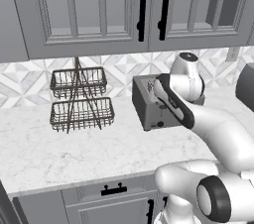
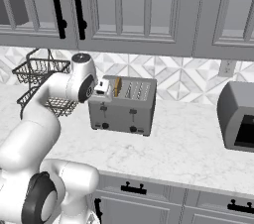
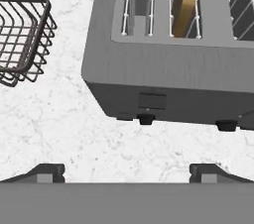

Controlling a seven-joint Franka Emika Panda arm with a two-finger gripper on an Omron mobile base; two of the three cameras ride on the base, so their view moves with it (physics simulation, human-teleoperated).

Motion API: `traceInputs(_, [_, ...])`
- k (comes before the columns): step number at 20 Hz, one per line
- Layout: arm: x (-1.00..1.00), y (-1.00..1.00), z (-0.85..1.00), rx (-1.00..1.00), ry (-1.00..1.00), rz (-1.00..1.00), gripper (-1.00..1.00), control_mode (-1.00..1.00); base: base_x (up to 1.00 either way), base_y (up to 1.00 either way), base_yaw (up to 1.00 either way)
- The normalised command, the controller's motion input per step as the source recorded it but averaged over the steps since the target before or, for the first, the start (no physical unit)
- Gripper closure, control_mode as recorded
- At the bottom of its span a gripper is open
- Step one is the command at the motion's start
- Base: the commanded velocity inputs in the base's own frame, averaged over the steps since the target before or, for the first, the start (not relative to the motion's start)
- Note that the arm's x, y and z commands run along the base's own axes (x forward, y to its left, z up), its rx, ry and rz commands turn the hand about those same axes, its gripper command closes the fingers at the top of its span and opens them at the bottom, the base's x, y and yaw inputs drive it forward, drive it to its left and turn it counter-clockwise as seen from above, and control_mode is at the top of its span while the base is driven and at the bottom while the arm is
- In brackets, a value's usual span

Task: Start the toaster. Once the lever pops up, take the bread to the plate on the dining counter.

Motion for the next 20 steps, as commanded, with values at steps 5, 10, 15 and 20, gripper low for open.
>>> traceInputs(5, [0.28, -0.04, -0.03, 0.0, -0.01, 0.0, 1.0, -1.0, 0.0, 0.0, 0.0])
traceInputs(10, [0.51, 0.0, -0.2, -0.01, 0.0, 0.0, 1.0, -1.0, 0.0, 0.0, 0.0])
traceInputs(15, [0.47, -0.02, -0.35, 0.0, 0.0, 0.0, 1.0, -1.0, 0.0, 0.0, 0.0])
traceInputs(20, [0.04, -0.23, -0.29, 0.0, 0.0, 0.0, 1.0, -1.0, 0.0, 0.0, 0.0])
